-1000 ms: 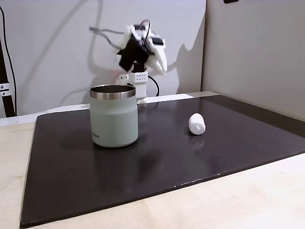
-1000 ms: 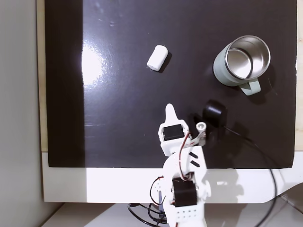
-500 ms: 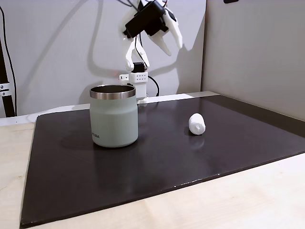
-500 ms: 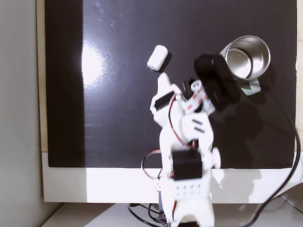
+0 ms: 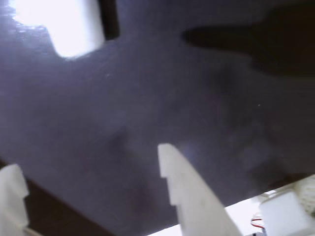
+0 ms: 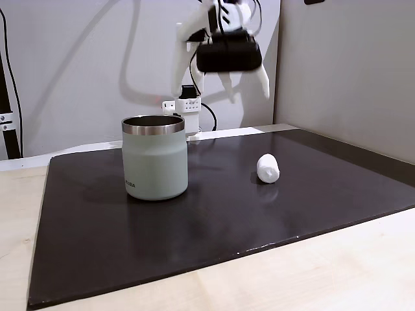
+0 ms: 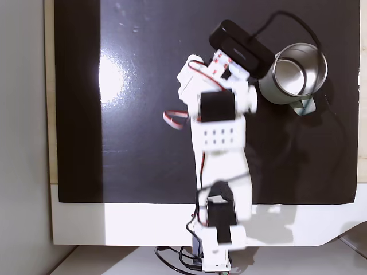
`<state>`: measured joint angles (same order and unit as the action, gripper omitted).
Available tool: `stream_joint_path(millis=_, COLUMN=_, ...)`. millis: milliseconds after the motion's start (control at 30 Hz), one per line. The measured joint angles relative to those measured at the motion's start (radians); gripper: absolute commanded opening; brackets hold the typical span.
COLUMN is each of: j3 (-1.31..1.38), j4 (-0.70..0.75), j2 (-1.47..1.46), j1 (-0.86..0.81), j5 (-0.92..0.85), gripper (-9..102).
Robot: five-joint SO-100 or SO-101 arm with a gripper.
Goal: Grasp a gauze and put it in the cup.
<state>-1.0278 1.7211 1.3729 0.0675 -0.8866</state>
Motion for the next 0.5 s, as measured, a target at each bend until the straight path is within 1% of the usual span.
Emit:
stream_joint_path(millis=200, j3=0.126, j4=0.009, j2=-0.170, j1=-0.038, j5=-0.008, gripper=31)
stream_joint_path(millis=500, j3=0.380, j4=0.017, j2=-0.442, j1=-0.043, j5=-0.029, gripper=31)
